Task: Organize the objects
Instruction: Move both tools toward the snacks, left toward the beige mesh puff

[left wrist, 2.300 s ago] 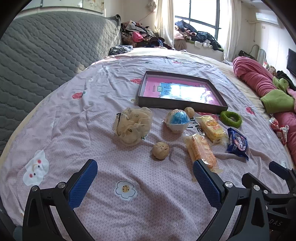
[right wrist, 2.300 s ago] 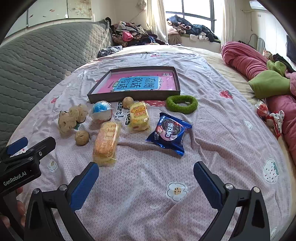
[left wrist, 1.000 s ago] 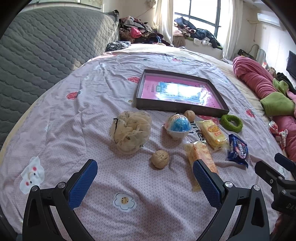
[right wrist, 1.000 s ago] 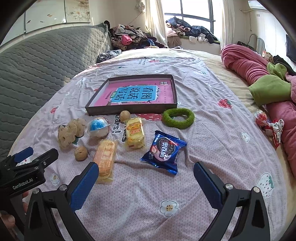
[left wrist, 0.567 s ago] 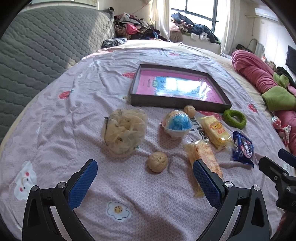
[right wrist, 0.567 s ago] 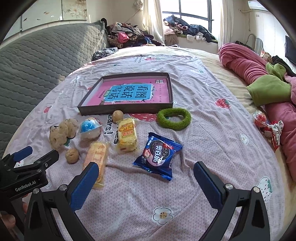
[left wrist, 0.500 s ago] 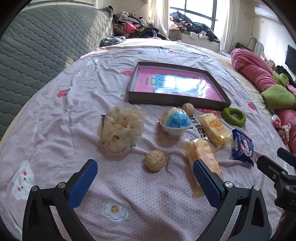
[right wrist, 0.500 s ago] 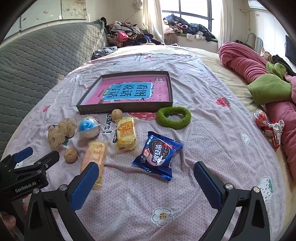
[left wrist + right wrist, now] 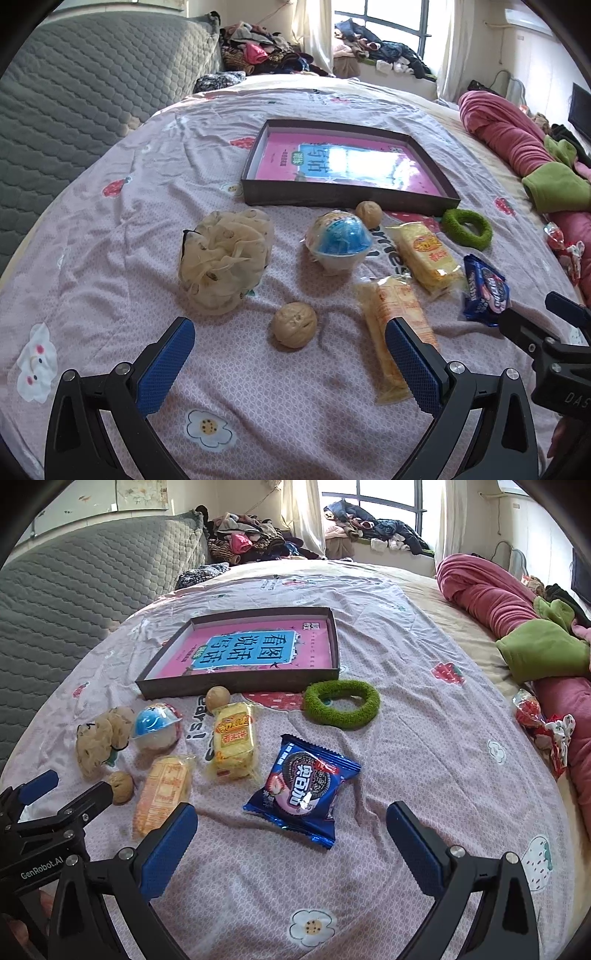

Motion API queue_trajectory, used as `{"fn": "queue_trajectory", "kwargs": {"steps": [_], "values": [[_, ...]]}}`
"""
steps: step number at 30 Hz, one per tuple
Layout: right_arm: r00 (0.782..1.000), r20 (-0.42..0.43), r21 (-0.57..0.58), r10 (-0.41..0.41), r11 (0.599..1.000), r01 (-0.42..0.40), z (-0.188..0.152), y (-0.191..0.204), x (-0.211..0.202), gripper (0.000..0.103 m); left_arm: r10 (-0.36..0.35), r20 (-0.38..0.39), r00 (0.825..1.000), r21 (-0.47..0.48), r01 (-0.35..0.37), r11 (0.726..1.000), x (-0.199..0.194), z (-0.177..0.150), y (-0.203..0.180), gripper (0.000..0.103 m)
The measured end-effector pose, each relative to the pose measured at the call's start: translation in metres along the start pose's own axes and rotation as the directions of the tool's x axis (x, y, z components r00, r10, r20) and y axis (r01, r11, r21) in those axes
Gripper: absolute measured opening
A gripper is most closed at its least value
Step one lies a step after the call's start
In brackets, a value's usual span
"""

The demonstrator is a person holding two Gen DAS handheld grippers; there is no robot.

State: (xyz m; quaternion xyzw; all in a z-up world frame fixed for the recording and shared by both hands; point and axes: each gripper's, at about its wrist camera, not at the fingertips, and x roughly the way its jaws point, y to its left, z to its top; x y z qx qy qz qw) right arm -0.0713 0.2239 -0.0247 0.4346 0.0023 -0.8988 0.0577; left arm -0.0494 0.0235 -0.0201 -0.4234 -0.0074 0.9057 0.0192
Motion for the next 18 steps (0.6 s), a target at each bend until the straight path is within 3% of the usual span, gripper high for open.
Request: {"fn": "queue_trajectory", "kwargs": {"steps": [18], "values": [[0.999, -0.043, 0.010, -0.019, 1.000, 0.020, 0.004, 0.004, 0.034, 0.103, -0.009, -0.011, 1.000, -0.023, 0.008, 1.000, 0.033, 0.014, 0.032, 0.103]]}}
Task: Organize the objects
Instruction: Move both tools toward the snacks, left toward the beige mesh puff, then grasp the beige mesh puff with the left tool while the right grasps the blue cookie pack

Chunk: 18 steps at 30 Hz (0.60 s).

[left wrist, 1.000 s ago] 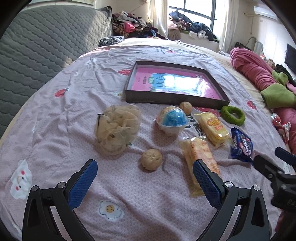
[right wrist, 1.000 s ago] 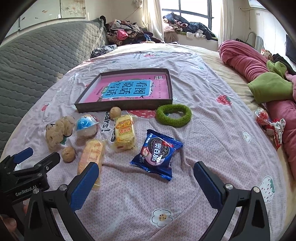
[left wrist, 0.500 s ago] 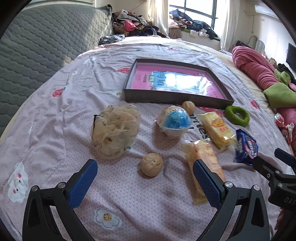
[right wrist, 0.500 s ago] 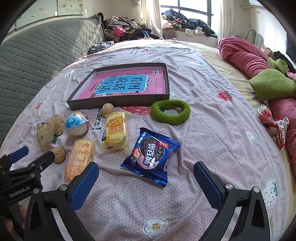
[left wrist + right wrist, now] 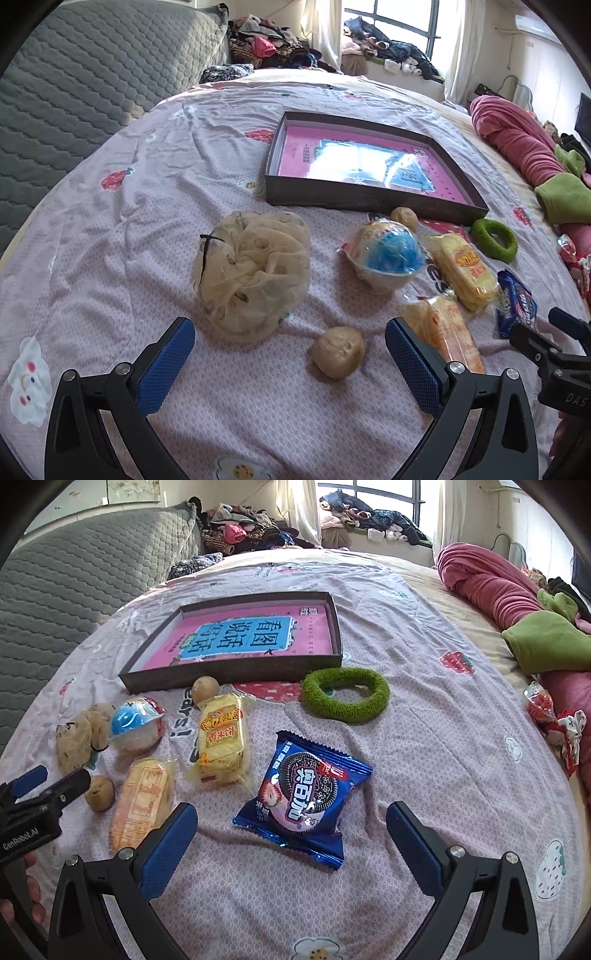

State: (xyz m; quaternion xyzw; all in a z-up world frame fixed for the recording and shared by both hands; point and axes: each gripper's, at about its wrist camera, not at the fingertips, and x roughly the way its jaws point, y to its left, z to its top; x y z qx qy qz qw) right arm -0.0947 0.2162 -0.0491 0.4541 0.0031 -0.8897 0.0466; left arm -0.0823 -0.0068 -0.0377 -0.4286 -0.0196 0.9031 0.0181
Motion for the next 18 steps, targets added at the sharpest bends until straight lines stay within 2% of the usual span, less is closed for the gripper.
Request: {"fn": "queue_trajectory", "kwargs": {"steps": [18], "values": [[0.996, -0.082, 0.041, -0.033, 0.998, 0.037, 0.004, -0.012, 0.033, 0.102, -0.002, -0.048, 0.999, -0.003, 0.001, 1.000, 0.045, 0.020, 0.019, 0.103]]}}
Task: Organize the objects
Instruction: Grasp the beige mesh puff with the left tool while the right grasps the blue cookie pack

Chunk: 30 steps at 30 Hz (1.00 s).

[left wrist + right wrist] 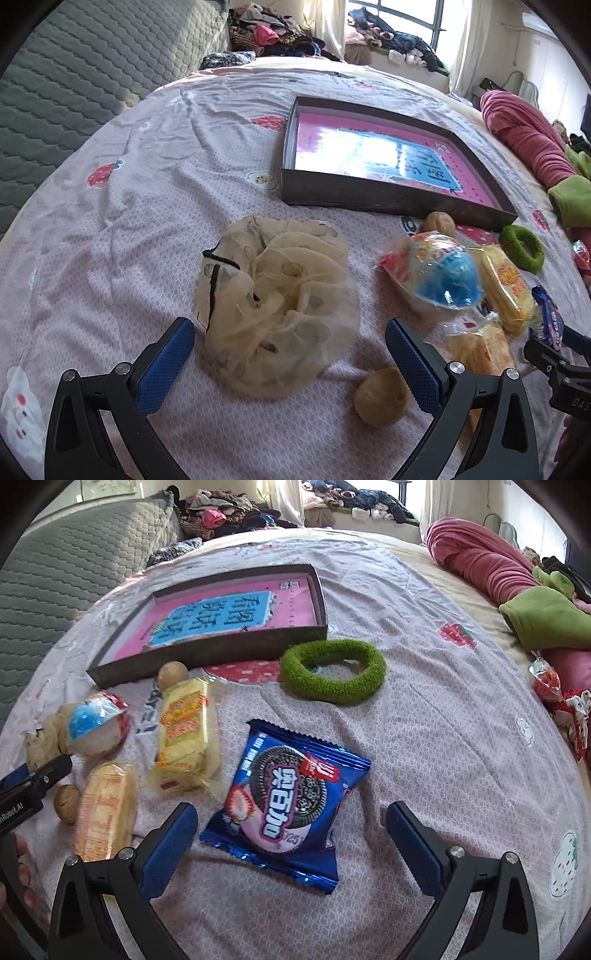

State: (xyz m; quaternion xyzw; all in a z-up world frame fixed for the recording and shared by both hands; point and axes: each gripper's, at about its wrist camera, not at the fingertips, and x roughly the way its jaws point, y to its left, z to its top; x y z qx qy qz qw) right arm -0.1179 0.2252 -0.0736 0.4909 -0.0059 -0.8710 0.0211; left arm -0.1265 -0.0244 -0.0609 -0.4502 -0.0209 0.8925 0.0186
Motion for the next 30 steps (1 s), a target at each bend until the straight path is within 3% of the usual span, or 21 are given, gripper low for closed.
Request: {"fn": "queue_trajectory", "kwargs": {"steps": [7, 11, 13, 14, 15, 23, 30], "values": [[0.999, -0.008, 0.024, 0.033, 0.999, -0.032, 0.001, -0.003, 0.003, 0.091, -0.015, 0.000, 1.000, 0.015, 0.015, 1.000, 0.008, 0.007, 0.000, 0.100], [0.999, -0.001, 0.018, 0.034, 0.999, -0.034, 0.001, -0.003, 0.001, 0.077, -0.043, 0.017, 0.999, 0.017, 0.043, 0.999, 0.005, 0.008, -0.003, 0.093], [0.999, -0.003, 0.016, 0.034, 0.999, -0.034, 0.001, -0.003, 0.001, 0.074, -0.058, 0.020, 0.998, 0.018, 0.058, 0.998, 0.003, 0.009, -0.005, 0.073], [1.000, -0.005, 0.011, 0.031, 0.999, -0.031, 0.001, -0.003, 0.001, 0.072, -0.057, 0.016, 0.998, 0.019, 0.057, 0.998, 0.004, 0.009, -0.006, 0.055], [1.000, -0.004, 0.008, 0.029, 1.000, -0.029, 0.001, -0.003, 0.001, 0.071, -0.055, 0.011, 0.998, 0.020, 0.055, 0.998, 0.005, 0.009, -0.007, 0.049], [0.999, 0.011, 0.025, 0.049, 0.998, -0.049, 0.000, -0.009, -0.003, 0.067, -0.094, 0.001, 0.996, 0.014, 0.094, 0.996, 0.007, 0.009, -0.009, 0.024], [0.998, 0.028, 0.020, 0.064, 0.998, -0.064, -0.004, -0.009, -0.011, 0.066, -0.134, 0.007, 0.991, 0.010, 0.134, 0.991, 0.005, 0.009, -0.008, 0.015]]}}
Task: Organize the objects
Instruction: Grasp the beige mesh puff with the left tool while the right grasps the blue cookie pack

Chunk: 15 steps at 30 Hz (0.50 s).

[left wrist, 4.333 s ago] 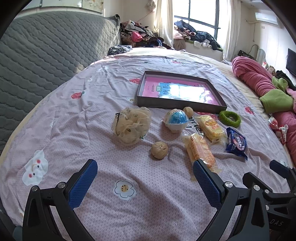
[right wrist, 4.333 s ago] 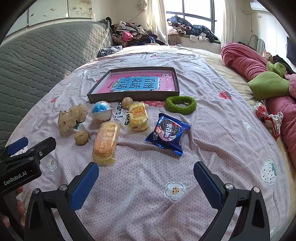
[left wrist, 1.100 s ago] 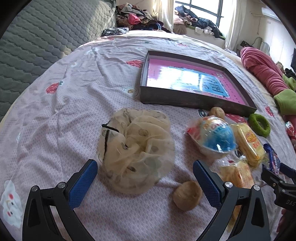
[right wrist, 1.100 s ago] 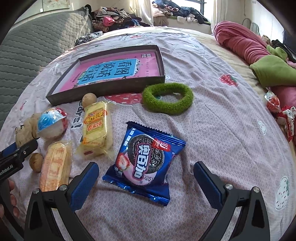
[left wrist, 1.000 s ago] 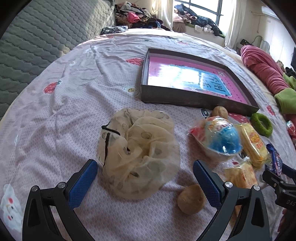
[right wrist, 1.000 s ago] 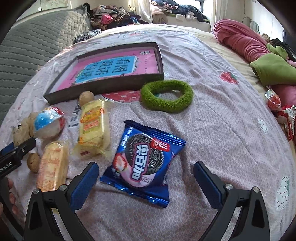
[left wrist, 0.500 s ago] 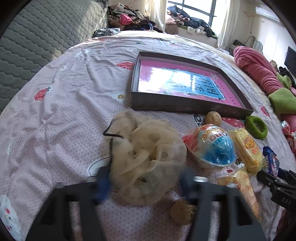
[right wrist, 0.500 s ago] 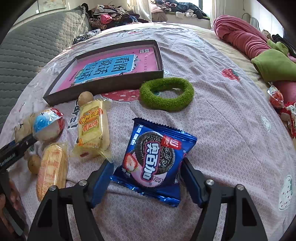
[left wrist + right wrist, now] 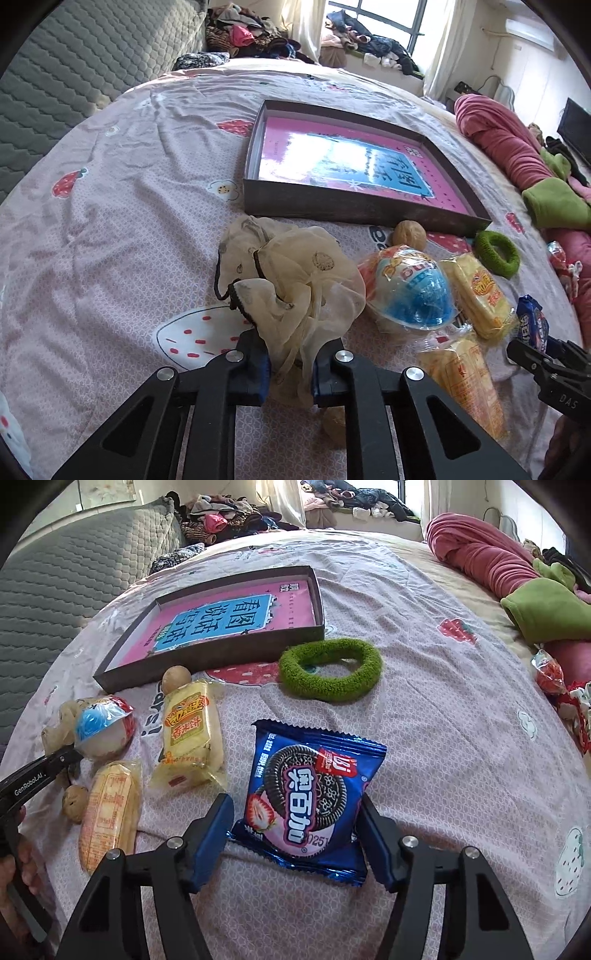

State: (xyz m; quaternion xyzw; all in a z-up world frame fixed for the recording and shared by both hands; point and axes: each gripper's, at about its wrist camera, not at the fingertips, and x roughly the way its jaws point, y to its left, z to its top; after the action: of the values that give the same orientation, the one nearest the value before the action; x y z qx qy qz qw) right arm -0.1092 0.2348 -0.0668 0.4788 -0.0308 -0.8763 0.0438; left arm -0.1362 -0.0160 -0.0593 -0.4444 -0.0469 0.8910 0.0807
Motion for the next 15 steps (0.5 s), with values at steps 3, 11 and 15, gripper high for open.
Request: {"fn": "queue_trajectory", "kwargs": {"steps": [3, 11, 15], "values": [[1.000, 0.007, 0.002, 0.005, 1.000, -0.005, -0.001, -0.001, -0.004, 0.066, -0.007, 0.007, 1.000, 0.004, 0.007, 1.000, -0.003, -0.001, -0.001, 0.014], [1.000, 0.020, -0.003, 0.006, 1.000, -0.006, -0.001, 0.000, -0.012, 0.066, -0.013, 0.030, 0.999, 0.001, 0.012, 1.000, -0.015, -0.002, -0.003, 0.014], [1.000, 0.030, -0.009, 0.007, 1.000, -0.007, 0.001, 0.002, -0.019, 0.066, -0.013, 0.035, 0.999, -0.003, 0.014, 1.000, -0.020, -0.003, -0.003, 0.014]]}}
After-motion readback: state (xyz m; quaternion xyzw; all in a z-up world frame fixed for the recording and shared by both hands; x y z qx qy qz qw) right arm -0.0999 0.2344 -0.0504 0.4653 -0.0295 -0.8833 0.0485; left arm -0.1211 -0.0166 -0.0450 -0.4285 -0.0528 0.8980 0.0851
